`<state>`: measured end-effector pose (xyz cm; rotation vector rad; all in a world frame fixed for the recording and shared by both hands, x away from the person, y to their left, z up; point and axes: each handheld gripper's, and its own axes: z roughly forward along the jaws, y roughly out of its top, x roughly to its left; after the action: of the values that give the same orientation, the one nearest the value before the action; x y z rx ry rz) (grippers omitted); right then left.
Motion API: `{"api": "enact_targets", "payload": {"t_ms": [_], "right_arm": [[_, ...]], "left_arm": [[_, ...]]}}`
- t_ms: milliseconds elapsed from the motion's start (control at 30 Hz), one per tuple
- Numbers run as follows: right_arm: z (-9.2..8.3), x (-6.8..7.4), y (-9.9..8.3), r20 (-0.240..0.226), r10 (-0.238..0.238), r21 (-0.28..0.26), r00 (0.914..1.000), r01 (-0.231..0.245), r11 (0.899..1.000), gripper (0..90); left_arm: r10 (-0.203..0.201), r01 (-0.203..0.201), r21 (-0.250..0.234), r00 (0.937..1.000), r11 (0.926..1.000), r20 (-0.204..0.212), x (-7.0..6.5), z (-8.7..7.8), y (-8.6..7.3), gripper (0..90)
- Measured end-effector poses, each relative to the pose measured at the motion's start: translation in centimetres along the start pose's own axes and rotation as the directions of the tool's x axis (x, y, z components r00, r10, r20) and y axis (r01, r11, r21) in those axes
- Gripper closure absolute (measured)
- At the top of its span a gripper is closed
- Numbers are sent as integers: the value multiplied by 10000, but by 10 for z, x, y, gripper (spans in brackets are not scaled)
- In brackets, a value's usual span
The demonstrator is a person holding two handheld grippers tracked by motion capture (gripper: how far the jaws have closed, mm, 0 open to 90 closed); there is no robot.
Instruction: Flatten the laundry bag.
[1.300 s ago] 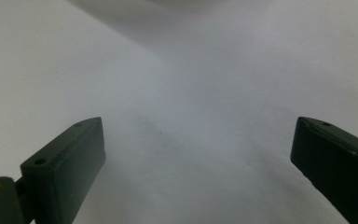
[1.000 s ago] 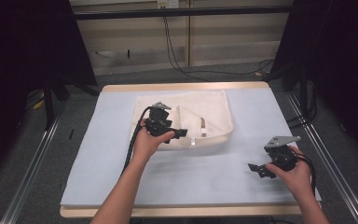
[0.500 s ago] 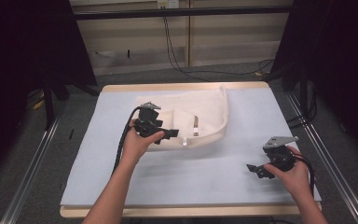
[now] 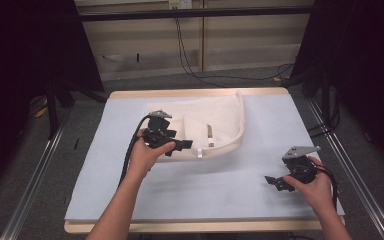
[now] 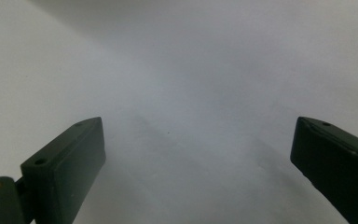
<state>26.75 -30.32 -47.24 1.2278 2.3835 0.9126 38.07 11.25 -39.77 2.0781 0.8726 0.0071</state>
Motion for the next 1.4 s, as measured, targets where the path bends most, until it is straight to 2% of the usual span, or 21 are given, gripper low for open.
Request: {"api": "enact_targets", "payload": {"t_ms": [67, 100, 233, 267, 367, 400, 433, 567, 700, 733, 800, 900, 933, 1000, 1033, 1067, 1167, 1300, 1333, 1367, 1400], "right_arm": [[0, 1, 0, -3, -3, 50, 10000, 3, 10000, 26], [0, 1, 0, -3, 17, 67, 10000, -17, 10000, 26], [0, 1, 0, 36, 25, 54, 10000, -26, 10000, 27], [0, 0, 0, -10, 2, 53, 10000, -2, 10000, 27], [1, 0, 0, 0, 20, 113, 10000, -20, 9999, 27], [1, 0, 0, -73, 66, 103, 10000, -65, 9999, 27], [1, 1, 0, 64, 23, 163, 10000, -24, 9999, 27], [0, 1, 0, 5, -109, 84, 9999, 109, 9999, 28], [0, 1, 0, 16, -20, 116, 10000, 20, 9999, 28], [1, 1, 0, -7, -43, 116, 10000, 43, 9999, 28], [1, 0, 0, 7, -74, 113, 10000, 74, 9999, 28], [2, 0, 0, 2, -88, 110, 10000, 88, 9999, 28], [1, 0, 0, 5, -100, 106, 9999, 100, 9999, 28], [1, 0, 0, 73, -63, 159, 10000, 62, 9999, 28], [1, 0, 0, -36, 12, 95, 10000, -12, 10000, 27], [1, 0, -1, -19, -34, 90, 10000, 34, 10000, 28], [0, -1, -1, -34, -17, 40, 10000, 18, 10000, 27], [0, -2, -1, 17, -22, 33, 10000, 22, 10000, 27], [0, -1, -1, 13, 11, 107, 10000, -11, 9999, 27], [0, -1, -1, 13, 11, 107, 10000, -11, 9999, 27], [0, -1, -1, 0, -15, 57, 10000, 15, 10000, 28]], "left_arm": [[61, -60, 126, 10000, 9999, -48, 1, 1, 0, 169], [-63, 64, 107, 10000, 9999, -43, 3, 0, -1, 169], [91, -91, 260, 10000, 9996, 8, 2, -2, -1, 169], [84, -86, 191, 9999, 9998, 137, 1, -3, -1, 169], [70, -73, 220, 9999, 9997, 129, 1, -3, -1, 169], [164, -164, 338, 9999, 9993, -12, 3, -3, -2, 169], [93, -89, 352, 9999, 9993, -112, 5, -3, -3, 168], [3, 26, 572, 9987, 9984, -505, 16, -4, -6, 169], [18, 28, 633, 9974, 9980, -725, 24, -6, -7, 177], [152, -95, 654, 9961, 9978, -868, 27, -6, -8, 180], [-39, 100, 555, 9941, 9984, -1084, 33, -7, -9, 180], [-54, 139, 626, 9910, 9979, -1338, 43, -9, -11, 183], [-315, 386, 449, 9884, 9982, -1488, 46, -10, -12, 188], [-421, 495, 407, 9855, 9979, -1644, 51, -11, -13, 190], [-367, 463, 508, 9837, 9976, -1759, 55, -12, -13, 190], [-250, 390, 646, 9785, 9971, -2048, 57, -13, -14, 193], [-79, 225, 646, 9759, 9977, -2182, 64, -15, -16, 216], [-130, 279, 607, 9725, 9978, -2325, 71, -17, -18, 217], [-39, 246, 816, 9696, 9964, -2448, 75, -17, -19, 222], [-39, 246, 816, 9696, 9964, -2448, 75, -17, -19, 228], [-36, 275, 895, 9664, 9956, -2569, 79, -17, -21, 228]]}}
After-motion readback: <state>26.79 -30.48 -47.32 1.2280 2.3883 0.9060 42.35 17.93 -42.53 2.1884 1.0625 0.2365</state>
